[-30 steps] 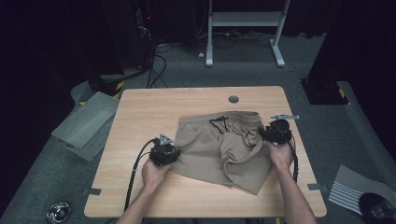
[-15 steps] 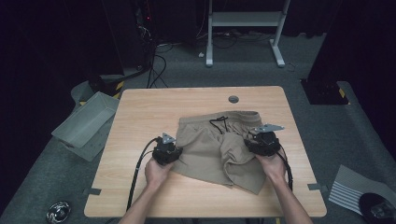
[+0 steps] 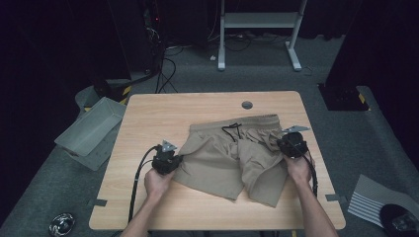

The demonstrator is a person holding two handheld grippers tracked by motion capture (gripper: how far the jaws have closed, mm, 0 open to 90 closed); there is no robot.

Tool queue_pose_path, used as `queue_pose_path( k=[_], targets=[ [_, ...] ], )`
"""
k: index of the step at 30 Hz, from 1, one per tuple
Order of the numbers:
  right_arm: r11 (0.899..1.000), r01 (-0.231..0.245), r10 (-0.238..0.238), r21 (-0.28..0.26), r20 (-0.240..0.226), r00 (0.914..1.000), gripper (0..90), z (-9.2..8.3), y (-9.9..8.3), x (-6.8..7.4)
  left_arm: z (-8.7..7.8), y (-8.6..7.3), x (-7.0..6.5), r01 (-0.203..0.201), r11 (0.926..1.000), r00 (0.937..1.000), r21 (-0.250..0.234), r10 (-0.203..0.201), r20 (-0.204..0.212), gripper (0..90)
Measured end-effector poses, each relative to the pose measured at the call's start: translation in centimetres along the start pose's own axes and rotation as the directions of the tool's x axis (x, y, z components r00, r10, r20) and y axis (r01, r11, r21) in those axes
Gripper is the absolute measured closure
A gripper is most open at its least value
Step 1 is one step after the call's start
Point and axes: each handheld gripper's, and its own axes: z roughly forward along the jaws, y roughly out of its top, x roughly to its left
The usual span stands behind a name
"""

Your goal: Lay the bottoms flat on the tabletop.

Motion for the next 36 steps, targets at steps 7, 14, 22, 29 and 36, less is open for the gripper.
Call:
queue_pose_path(
  k=[7, 14, 22, 29, 36],
  targets=[
    [0.994, -0.020, 0.015, -0.112, -0.042, 0.9990, 60.8, -1.7, -0.8, 1.3, -0.3, -0.4, 0.0, 0.027, 0.9985, 0.9988, -0.048, -0.025, 0.041, 56.9],
    [0.979, 0.089, -0.099, -0.184, -0.048, 0.9940, 56.5, -4.3, -0.7, 3.9, 1.2, 0.1, -1.3, -0.010, 0.9998, 0.9987, -0.019, 0.010, 0.050, 60.2],
    [0.995, 0.099, -0.099, -0.029, 0.009, 0.9950, 89.5, -0.2, -0.6, 2.4, -0.1, -0.5, -0.8, -0.072, 0.9974, 0.9974, 0.005, 0.072, -0.007, 87.3],
    [1.000, 0.004, -0.005, 0.009, 0.095, 0.9955, 88.2, 1.1, 0.9, -0.7, -2.3, -2.1, 2.0, -0.015, 0.9997, 0.9978, 0.021, 0.016, -0.064, 88.1],
    [0.998, -0.050, 0.052, -0.035, 0.048, 0.9975, 57.6, 0.7, -0.1, -0.1, -2.8, -2.3, 1.3, -0.037, 0.9993, 0.9991, 0.011, 0.037, -0.019, 61.1]
  ],
)
